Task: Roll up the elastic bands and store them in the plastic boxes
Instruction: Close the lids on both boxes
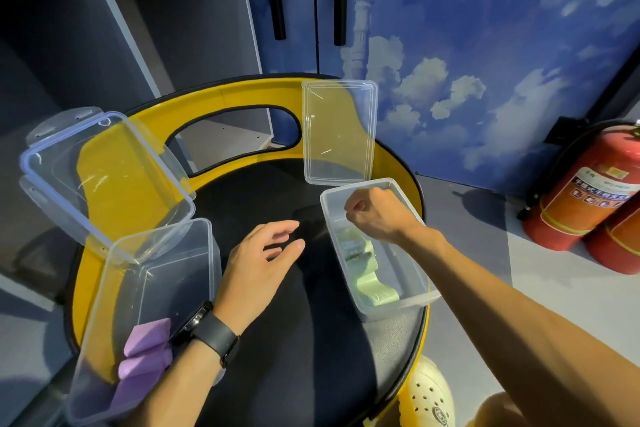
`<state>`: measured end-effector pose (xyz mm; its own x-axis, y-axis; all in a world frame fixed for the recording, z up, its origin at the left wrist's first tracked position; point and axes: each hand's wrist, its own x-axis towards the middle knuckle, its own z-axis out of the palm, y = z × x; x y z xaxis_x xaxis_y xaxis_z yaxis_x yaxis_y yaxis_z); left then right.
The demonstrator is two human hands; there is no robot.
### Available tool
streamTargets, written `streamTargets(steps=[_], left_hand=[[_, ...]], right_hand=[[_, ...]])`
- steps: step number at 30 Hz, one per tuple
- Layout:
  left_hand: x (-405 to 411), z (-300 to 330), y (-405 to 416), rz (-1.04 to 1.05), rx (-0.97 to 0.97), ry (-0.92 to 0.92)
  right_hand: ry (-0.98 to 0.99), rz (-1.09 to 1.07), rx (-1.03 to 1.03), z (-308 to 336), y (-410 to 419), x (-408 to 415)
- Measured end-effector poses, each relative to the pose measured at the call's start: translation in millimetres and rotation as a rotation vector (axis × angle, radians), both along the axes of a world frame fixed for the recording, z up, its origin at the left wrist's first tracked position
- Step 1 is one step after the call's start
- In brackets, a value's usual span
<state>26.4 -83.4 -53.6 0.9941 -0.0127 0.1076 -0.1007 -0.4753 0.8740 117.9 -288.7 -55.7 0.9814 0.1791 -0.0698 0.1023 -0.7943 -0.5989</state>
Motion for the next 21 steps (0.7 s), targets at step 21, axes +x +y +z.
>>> streamTargets(steps=[21], left_hand=[[-53.7,49.2,157.7,0.259,0.042,-0.113]], right_hand=[[-0.074,0.167,0.169,77.9,219.0,-42.3]])
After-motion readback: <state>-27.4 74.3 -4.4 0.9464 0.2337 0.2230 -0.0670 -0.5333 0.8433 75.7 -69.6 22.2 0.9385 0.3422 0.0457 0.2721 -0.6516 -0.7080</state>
